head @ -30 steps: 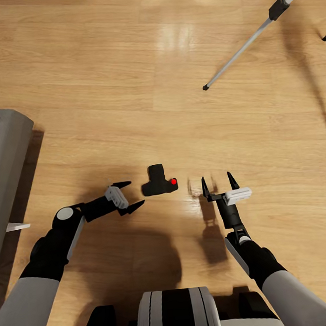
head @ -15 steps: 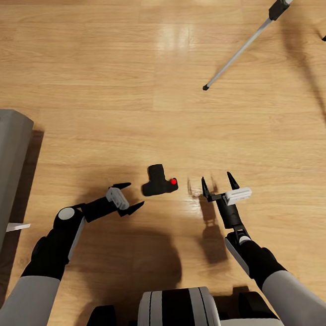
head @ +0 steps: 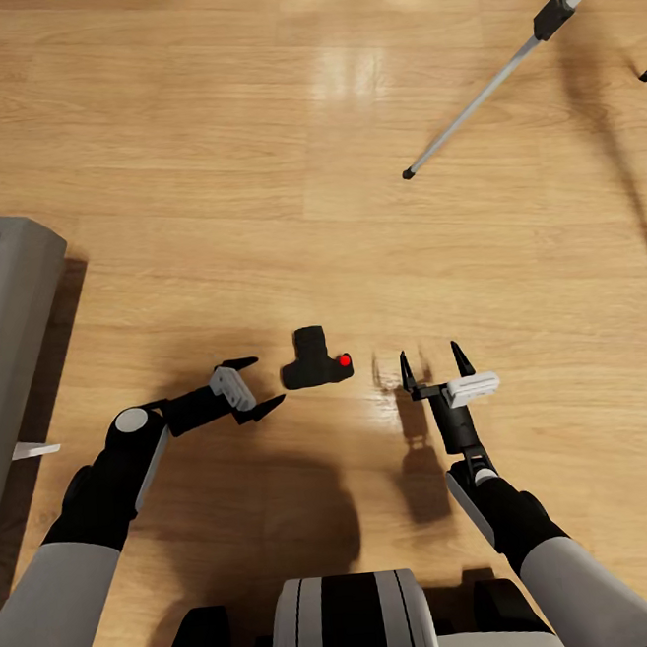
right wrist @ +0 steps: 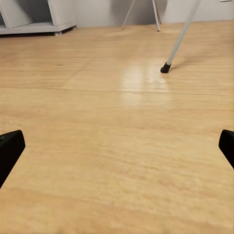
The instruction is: Attach the digital camera to the camera tripod in the bedroom.
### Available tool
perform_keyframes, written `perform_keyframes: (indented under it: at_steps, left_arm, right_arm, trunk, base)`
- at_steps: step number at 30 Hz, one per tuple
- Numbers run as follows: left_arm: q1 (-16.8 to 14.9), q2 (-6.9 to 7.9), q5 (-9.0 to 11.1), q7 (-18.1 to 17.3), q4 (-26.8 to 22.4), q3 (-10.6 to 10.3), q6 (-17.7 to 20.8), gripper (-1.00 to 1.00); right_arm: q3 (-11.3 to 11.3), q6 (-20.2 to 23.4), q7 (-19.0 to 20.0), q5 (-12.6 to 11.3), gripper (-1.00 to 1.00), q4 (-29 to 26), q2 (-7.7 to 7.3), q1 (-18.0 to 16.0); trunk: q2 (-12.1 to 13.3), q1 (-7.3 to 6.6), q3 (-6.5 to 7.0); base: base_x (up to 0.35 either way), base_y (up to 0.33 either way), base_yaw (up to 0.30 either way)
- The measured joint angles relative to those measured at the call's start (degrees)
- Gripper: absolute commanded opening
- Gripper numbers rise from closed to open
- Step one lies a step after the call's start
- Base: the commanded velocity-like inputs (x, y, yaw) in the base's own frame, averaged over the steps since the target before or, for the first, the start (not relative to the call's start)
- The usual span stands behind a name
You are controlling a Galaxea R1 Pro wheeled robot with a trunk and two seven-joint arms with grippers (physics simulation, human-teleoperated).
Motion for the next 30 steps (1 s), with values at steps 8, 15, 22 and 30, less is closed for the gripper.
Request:
perform_keyframes:
  at_steps: [8, 15, 22, 30]
  left_arm:
    - [-0.06, -0.18, 0.04, 3.50, -0.03, 0.00, -1.02, 1.00]
    - [-0.06, -0.32, 0.06, 5.14, -0.08, 0.00, -1.19, 1.00]
    - [-0.06, -0.66, 0.06, 5.40, -0.06, 0.00, -1.25, 1.00]
    - [-0.06, -1.20, 0.07, 5.44, -0.01, -0.06, -1.40, 1.00]
  right_arm:
    - [0.00, 0.00, 0.00, 0.00, 1.00, 0.01, 0.00, 0.00]
    - [0.00, 0.00, 0.00, 0.00, 1.00, 0.01, 0.00, 0.00]
    - [0.00, 0.00, -0.03, 0.00, 1.00, 0.01, 0.00, 0.00]
    - [-0.01, -0.14, -0.07, -0.05, 1.00, 1.34, 0.00, 0.00]
  trunk:
    - [0.00, 0.00, 0.00]
    - [0.00, 0.00, 0.00]
    - [0.00, 0.00, 0.00]
    - [0.00, 0.00, 0.00]
  base:
    - [0.000, 0.000, 0.000]
    - [0.000, 0.000, 0.000]
    - [0.000, 0.000, 0.000]
    - [0.000, 0.000, 0.000]
